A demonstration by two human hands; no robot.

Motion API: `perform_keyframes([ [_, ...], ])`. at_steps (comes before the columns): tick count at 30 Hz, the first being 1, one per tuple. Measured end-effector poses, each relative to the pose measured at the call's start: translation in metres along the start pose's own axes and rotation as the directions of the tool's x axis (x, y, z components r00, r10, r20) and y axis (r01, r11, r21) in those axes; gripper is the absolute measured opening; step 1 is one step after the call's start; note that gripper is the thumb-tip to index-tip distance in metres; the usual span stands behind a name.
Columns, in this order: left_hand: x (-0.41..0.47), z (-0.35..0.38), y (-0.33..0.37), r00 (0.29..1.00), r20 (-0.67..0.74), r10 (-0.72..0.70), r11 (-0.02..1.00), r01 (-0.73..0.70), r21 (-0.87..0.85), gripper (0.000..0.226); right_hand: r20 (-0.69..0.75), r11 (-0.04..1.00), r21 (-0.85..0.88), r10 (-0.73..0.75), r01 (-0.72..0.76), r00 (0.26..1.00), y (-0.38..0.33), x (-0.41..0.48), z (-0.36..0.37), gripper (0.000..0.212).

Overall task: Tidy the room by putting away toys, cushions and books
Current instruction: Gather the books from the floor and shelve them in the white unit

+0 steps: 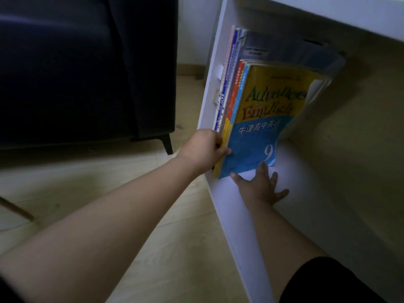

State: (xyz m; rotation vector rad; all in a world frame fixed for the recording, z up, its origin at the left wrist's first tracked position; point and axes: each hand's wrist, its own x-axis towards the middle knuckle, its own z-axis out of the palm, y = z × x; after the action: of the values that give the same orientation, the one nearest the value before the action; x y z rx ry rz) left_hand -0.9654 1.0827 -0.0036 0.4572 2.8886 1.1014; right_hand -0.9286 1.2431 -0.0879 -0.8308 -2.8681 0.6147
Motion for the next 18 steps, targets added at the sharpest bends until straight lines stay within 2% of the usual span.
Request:
perform_keyframes([
  [4, -0.0033, -0.0022, -0.0021, 1.0, -0.003, 0.012, 0.988, -0.012, 0.152, 0.041, -0.013, 0.999, -0.045, -0.008, 0.008, 1.0, 0.0017, -0.0039, 0.0028, 0.096],
  [14, -0.0053, 0.0011, -0.0066, 0.997, -0.08, -0.01, 0.998, 0.015, 0.064, 0.027, 0.001, 0.996, -0.086, 0.012, -0.012, 1.0, 0.0008, 0.0021, 0.0041, 0.097],
  [18, -0.008, 0.0016, -0.0092, 0.996, -0.081, -0.027, 0.998, 0.031, 0.051, 0.028, -0.004, 0.995, -0.103, 0.015, -0.015, 1.0, 0.0003, 0.0009, 0.0054, 0.097],
])
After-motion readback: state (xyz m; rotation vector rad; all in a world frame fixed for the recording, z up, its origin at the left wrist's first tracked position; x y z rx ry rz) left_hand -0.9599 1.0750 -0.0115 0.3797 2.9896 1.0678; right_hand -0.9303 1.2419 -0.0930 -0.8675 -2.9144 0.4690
